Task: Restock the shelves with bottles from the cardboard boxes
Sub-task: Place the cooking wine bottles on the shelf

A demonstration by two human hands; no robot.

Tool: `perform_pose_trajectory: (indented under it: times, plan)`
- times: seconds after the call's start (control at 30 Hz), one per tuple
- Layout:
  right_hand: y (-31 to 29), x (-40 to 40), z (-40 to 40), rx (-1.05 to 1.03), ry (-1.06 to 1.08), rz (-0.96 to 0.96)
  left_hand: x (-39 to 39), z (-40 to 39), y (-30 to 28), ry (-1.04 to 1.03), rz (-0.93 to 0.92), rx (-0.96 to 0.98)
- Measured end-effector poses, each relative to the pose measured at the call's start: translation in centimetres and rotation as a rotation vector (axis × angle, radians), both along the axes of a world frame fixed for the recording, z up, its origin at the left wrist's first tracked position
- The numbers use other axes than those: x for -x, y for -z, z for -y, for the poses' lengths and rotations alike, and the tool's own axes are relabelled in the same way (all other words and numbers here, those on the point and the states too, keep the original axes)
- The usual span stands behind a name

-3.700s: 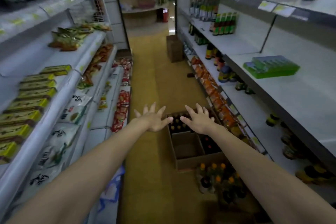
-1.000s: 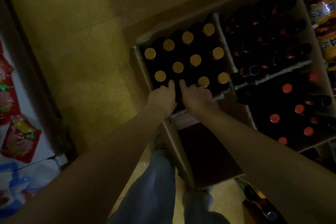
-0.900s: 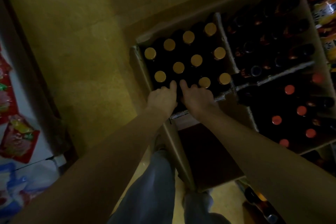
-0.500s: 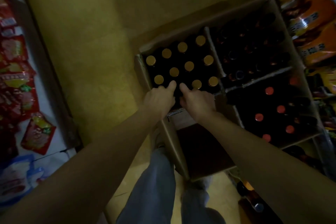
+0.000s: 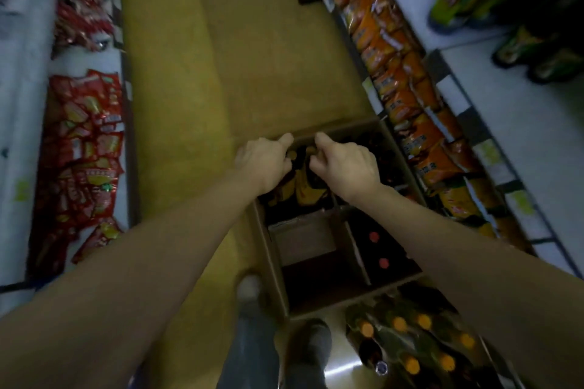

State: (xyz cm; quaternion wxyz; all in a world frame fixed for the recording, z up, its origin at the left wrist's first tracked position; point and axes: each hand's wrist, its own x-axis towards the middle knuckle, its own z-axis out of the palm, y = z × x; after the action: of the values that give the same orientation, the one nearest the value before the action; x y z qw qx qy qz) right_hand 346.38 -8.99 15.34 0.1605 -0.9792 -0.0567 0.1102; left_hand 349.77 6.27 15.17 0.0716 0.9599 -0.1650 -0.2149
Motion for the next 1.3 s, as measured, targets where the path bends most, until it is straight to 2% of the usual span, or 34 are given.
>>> perform_pose_trajectory:
  times: [0.33, 0.6, 0.87, 1.07, 1.3]
  plan:
    - [-21.4, 5.3, 2.2, 0.066, 0.095, 0.263, 4.7, 1.4, -22.2, 0.062, 0.296, 0.021]
    - [-42.2, 17.2, 3.3, 0.037, 0.214, 0.516, 15.7, 1.2, -44.2, 0.138, 0.654, 0.107]
    - [-61.0, 30.1, 5.3, 0.082, 0.253, 0.669, 28.3, 2.6, -64.1, 0.243, 0.883, 0.176]
    - [-69.3, 40.2, 8.9, 0.093, 0.253, 0.759, 37.9, 5.2, -72.4, 0.277, 0.973, 0.103]
    - [-73.3, 52.8, 13.2, 0.041, 0.252, 0.764, 48.8, 9.5, -74.6, 0.327, 0.957, 0.099]
